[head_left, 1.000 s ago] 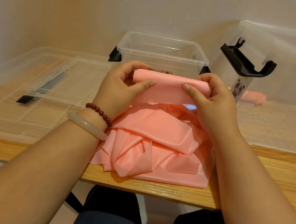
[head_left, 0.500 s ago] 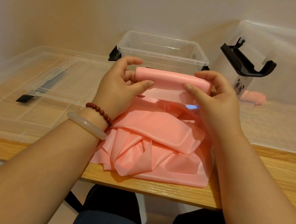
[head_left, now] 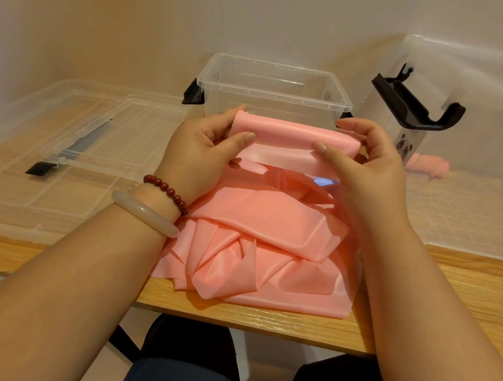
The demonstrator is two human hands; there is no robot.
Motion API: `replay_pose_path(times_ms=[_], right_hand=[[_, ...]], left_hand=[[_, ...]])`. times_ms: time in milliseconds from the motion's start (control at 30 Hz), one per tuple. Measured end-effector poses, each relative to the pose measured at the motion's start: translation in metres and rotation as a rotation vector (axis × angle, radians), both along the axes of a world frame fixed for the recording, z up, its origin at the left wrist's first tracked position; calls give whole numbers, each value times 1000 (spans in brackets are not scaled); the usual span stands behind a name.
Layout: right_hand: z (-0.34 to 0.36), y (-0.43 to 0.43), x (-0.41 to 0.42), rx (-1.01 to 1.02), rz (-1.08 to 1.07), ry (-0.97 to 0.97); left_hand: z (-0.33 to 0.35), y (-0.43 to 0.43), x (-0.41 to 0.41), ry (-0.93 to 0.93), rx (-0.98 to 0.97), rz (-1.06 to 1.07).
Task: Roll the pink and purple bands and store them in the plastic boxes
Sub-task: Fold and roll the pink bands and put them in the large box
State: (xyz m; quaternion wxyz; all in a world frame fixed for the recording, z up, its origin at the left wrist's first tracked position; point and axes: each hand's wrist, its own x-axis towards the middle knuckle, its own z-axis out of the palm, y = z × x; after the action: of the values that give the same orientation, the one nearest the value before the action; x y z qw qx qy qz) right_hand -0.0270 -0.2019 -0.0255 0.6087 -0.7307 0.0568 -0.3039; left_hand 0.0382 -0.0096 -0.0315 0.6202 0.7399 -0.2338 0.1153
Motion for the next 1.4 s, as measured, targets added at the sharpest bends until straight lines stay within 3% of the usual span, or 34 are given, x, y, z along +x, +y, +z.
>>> replay_pose_path(times_ms=[467, 633, 1033, 1400], right_hand=[[-1, -1, 0, -13, 23, -14], [-2, -2, 0, -155, 23, 3], [-2, -1, 0, -234, -67, 21], [-4, -3, 2, -264, -68, 13]], left_hand=[[-6, 1, 9, -46, 7, 70], [-5, 1, 6, -43, -3, 47], [-4, 3, 8, -108, 83, 47], [1, 4, 0, -37, -64, 1]])
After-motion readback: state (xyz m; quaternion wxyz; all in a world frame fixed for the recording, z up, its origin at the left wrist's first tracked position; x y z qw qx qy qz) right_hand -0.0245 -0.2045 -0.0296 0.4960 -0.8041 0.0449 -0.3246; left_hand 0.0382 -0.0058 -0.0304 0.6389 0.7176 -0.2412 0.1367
